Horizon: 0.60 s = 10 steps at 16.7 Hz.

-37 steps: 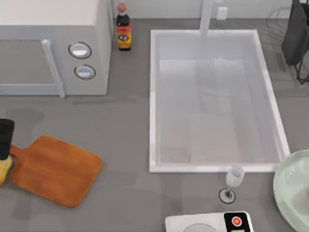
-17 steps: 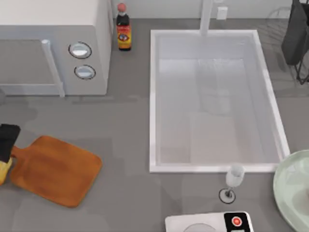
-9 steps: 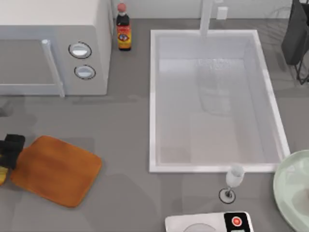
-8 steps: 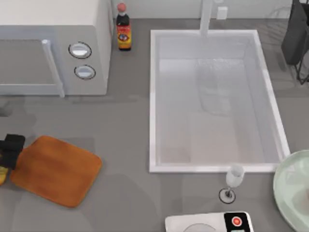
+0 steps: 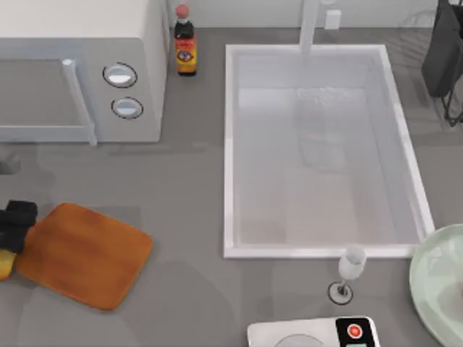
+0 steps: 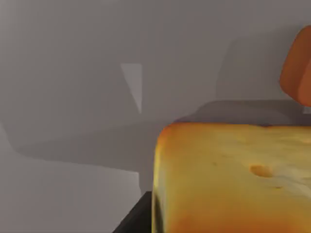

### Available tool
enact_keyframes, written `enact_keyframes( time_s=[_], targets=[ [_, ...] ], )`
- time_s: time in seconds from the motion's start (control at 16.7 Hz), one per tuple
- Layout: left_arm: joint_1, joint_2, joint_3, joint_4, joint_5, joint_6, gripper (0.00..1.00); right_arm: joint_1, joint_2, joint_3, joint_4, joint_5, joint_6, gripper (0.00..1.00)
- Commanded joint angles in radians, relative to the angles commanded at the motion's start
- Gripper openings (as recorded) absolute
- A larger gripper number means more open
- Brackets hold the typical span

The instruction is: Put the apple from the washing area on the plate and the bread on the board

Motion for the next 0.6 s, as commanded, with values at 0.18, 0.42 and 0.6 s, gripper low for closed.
enact_keyframes(
  time_s=[0.18,0.42,0.6],
  targets=[
    [0.0,0.0,0.0,0.0,0.0,0.0,0.25,0.0,0.0,0.0,0.0,0.0,0.0,1.0],
    [0.0,0.0,0.0,0.0,0.0,0.0,0.0,0.0,0.0,0.0,0.0,0.0,0.0,1.0],
    [0.0,0.0,0.0,0.0,0.0,0.0,0.0,0.0,0.0,0.0,0.0,0.0,0.0,1.0]
  ],
)
